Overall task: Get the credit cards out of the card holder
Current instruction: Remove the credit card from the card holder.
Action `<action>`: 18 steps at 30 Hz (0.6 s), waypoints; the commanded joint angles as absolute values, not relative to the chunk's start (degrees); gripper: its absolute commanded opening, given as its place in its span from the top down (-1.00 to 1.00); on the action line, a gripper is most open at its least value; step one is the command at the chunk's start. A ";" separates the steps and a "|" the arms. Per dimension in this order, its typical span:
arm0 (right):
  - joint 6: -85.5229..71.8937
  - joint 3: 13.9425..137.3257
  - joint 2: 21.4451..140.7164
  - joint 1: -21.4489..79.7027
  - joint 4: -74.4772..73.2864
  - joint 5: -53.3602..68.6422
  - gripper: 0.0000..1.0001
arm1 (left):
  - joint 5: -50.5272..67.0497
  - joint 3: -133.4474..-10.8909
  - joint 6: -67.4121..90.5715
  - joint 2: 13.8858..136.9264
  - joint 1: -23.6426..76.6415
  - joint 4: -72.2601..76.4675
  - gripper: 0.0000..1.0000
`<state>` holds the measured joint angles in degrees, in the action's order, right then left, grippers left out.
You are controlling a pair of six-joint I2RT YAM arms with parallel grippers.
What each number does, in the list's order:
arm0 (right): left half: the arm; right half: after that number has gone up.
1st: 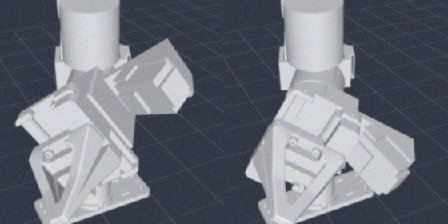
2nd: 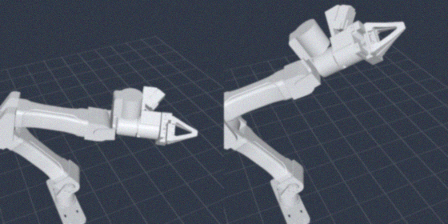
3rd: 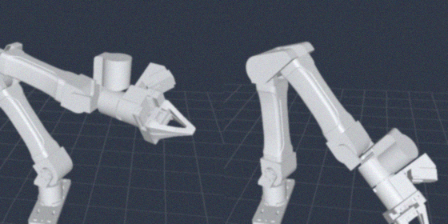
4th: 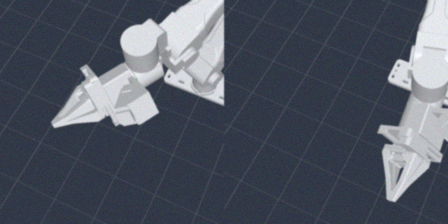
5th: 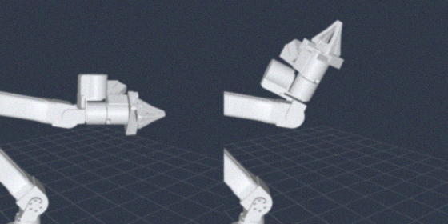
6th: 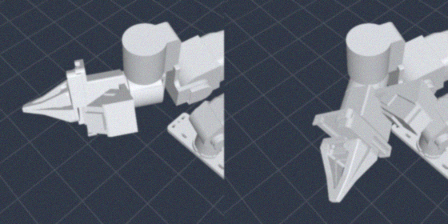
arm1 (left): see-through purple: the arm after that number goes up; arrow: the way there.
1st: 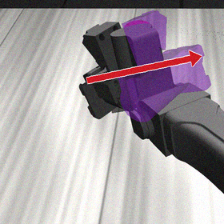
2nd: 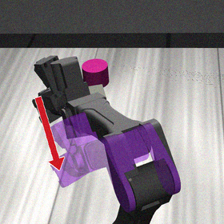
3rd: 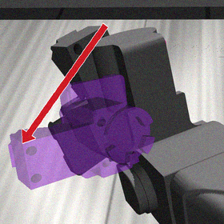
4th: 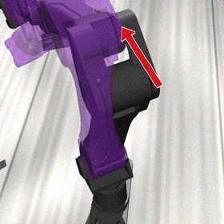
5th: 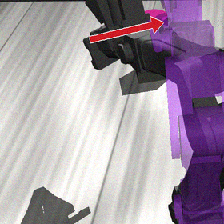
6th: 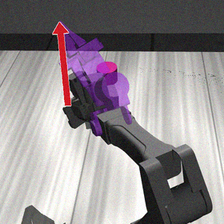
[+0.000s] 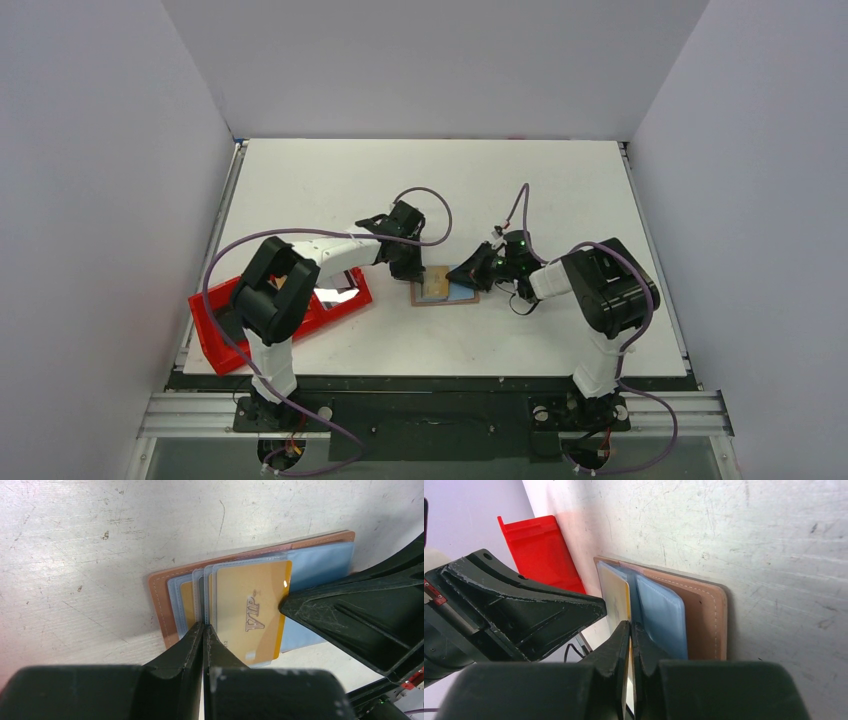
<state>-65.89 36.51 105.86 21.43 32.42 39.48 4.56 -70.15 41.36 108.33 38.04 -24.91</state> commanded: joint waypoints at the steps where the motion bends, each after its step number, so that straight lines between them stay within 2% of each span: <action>1: -64.83 35.88 104.91 20.38 35.16 39.19 1.00 | 2.68 -66.98 41.13 110.55 38.30 -27.64 1.00; 16: -60.32 34.51 101.61 16.84 29.86 38.51 1.00 | 3.25 -65.87 41.37 110.66 37.70 -26.97 1.00; 18: -60.20 34.61 101.79 16.93 30.08 38.96 0.93 | 3.33 -65.84 41.33 110.64 37.70 -26.86 1.00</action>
<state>-62.70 34.98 104.01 17.61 29.76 39.70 5.82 -68.84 42.04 108.01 37.67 -22.81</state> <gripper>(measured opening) 0.009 0.003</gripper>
